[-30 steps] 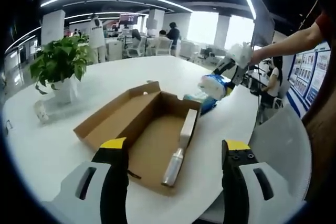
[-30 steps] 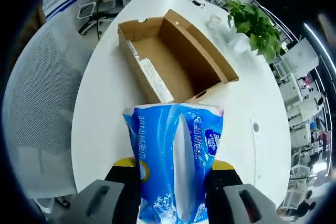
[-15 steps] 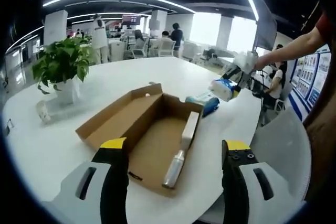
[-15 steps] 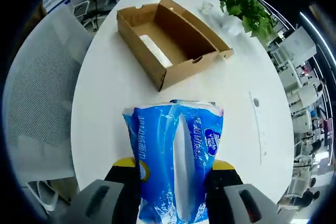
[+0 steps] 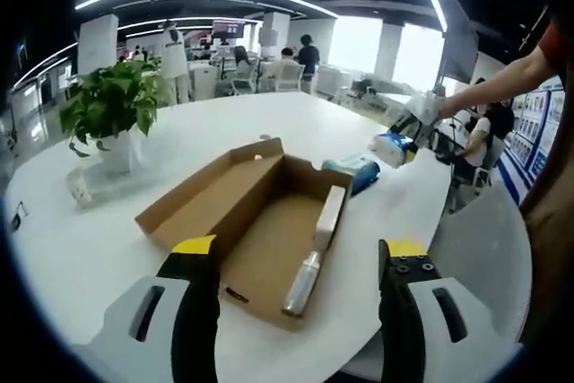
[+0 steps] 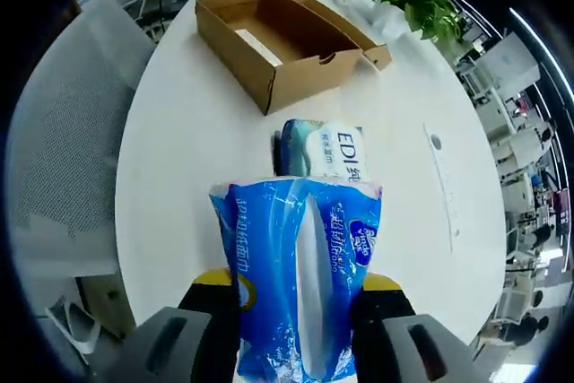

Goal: Operate the shoe box by opening the lid, removing the specified soft item, and placing it in the target area until the item is outside and the box remains undamaged.

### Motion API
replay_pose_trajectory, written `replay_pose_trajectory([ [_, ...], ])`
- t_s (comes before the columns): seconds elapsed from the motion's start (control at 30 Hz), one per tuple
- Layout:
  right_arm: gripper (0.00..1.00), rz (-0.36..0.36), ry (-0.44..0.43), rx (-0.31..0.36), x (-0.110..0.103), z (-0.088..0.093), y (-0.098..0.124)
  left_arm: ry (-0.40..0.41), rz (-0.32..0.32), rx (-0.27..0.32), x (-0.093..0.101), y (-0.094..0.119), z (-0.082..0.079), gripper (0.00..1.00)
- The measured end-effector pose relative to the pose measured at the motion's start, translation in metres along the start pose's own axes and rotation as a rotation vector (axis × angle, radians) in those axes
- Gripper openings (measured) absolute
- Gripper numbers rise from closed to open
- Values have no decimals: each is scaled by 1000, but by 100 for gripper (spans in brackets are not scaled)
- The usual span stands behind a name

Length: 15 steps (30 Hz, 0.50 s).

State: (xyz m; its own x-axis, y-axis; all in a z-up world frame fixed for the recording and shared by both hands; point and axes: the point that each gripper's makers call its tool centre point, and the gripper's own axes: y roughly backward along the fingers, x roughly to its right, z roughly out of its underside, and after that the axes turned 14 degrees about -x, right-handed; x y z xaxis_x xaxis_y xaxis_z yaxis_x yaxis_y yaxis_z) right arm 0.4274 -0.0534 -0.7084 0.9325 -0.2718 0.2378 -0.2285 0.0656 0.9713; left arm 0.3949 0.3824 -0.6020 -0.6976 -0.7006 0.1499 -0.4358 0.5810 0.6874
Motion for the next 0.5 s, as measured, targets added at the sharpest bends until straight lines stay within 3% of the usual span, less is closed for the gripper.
replay_pose_trajectory([
  [0.5,46,-12,-10,-45,14,35,-16,12,-22,-20,1,3,1,72],
])
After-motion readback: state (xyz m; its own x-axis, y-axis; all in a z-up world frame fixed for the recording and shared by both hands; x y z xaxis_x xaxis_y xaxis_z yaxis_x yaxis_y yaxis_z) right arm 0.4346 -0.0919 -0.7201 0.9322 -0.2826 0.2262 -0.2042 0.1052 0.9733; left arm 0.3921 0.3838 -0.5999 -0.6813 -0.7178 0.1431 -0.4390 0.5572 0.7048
